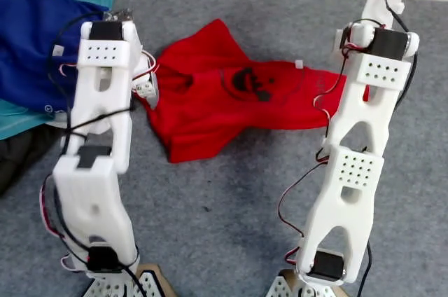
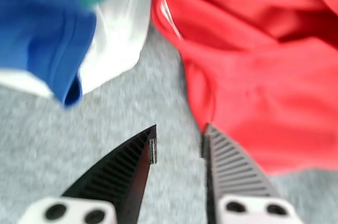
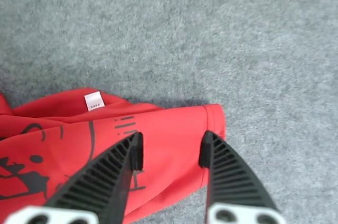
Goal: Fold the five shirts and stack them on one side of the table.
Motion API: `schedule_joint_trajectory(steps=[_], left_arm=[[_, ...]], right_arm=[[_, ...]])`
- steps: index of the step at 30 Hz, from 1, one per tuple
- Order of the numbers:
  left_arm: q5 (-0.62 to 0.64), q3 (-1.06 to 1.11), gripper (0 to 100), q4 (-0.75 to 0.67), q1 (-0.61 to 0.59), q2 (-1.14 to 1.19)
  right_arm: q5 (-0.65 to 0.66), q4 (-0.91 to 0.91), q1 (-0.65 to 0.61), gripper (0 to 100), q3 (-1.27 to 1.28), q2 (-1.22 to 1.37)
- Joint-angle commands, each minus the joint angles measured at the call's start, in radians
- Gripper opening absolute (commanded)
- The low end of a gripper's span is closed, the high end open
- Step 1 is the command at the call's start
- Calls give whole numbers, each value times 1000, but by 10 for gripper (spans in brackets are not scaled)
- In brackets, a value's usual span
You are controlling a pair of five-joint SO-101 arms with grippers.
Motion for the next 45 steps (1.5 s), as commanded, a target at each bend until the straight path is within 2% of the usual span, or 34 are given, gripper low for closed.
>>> schedule_joint_trajectory(steps=[1, 6, 12, 15, 20, 23, 29, 37, 45], left_arm=[[3, 197, 171, -2, 28, -298], [3, 390, 204, -150, 30, -377], [5, 522, 203, -318, 56, -377], [5, 567, 203, -381, 61, -375], [5, 642, 203, -499, 62, -375], [5, 668, 203, -546, 62, -375], [5, 682, 200, -594, 87, -334], [6, 599, 200, -569, 88, -196], [11, 598, 199, -597, 87, -154]], right_arm=[[12, 15, 5, 173, 124, -153], [58, 13, -2, 173, 549, -443], [121, -31, -4, 173, 1043, -888], [141, -174, -1, 173, 1354, -1033], [133, -562, -15, 173, 1923, -1221], [132, -716, -41, 173, 2129, -1311], [130, -808, -61, 173, 2269, -1389], [109, -839, -61, 173, 2298, -1389], [89, -863, -61, 170, 2305, -1388]])
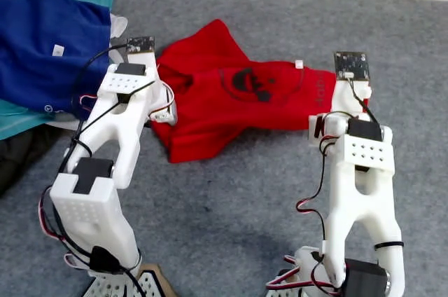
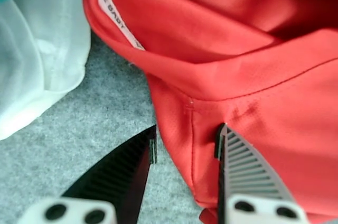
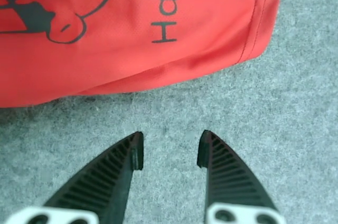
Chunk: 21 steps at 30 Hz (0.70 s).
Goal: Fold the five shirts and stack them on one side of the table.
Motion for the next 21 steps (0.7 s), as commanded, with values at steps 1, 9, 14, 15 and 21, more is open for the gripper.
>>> schedule_joint_trajectory(steps=[1, 9, 14, 15, 21], left_arm=[[9, -42, 193, -8, 16, -5], [9, -45, 20, 0, 18, -10], [9, -77, 6, 60, 18, -10], [9, -85, 6, 69, 16, -10], [9, -122, 6, 147, 12, -10]], right_arm=[[-9, -25, -10, 170, -5, -39], [-11, -127, -31, 170, 104, -41], [-11, -160, -31, 170, 133, -41], [-11, -160, -31, 170, 133, -41], [-35, -160, -31, 170, 134, -41]])
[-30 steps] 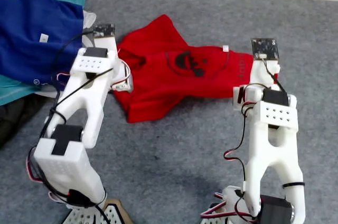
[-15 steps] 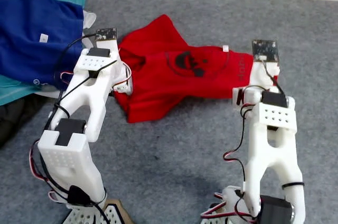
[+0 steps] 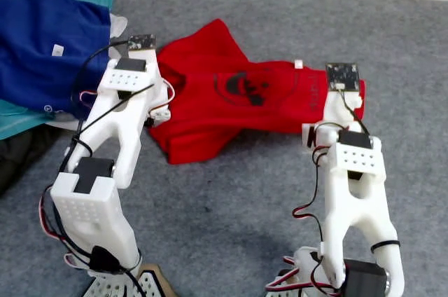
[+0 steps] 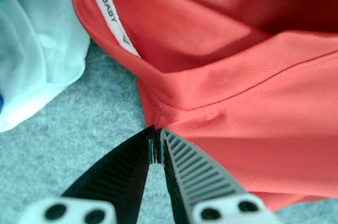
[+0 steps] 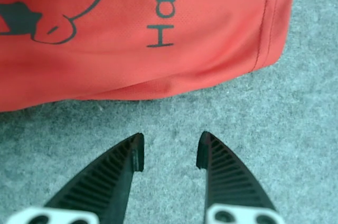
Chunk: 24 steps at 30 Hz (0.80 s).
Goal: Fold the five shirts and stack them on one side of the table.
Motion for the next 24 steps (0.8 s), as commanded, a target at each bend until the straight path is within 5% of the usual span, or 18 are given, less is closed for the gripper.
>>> schedule_joint_trajectory(steps=[1, 12, 24], left_arm=[[9, -68, 6, 75, 5, -13], [75, -47, 6, 198, -153, -196], [117, 171, 6, 71, -266, -423]], right_arm=[[-43, -16, -8, 170, -7, -41], [-54, -18, -39, 170, 19, -41], [-41, 31, -41, 170, 77, -53]])
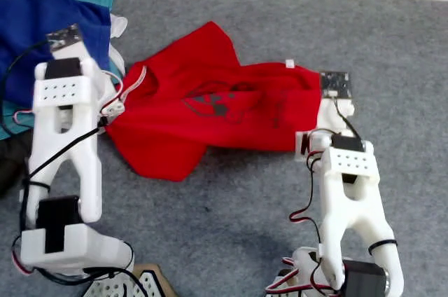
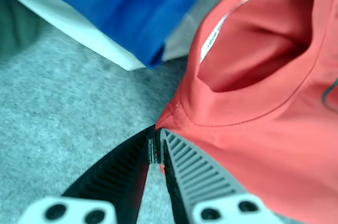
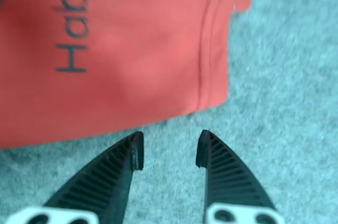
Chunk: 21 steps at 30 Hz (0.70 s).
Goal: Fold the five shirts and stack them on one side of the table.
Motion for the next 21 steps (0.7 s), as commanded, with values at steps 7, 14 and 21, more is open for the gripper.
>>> schedule_joint_trajectory(steps=[7, 14, 21], left_arm=[[58, 97, 6, -147, -24, -62], [61, 102, 6, -143, -24, -62], [61, 130, 6, -166, -19, -62]], right_arm=[[95, 101, -91, 170, 18, -54], [95, -191, -97, 170, -21, 185], [94, -104, -90, 159, -355, 496]])
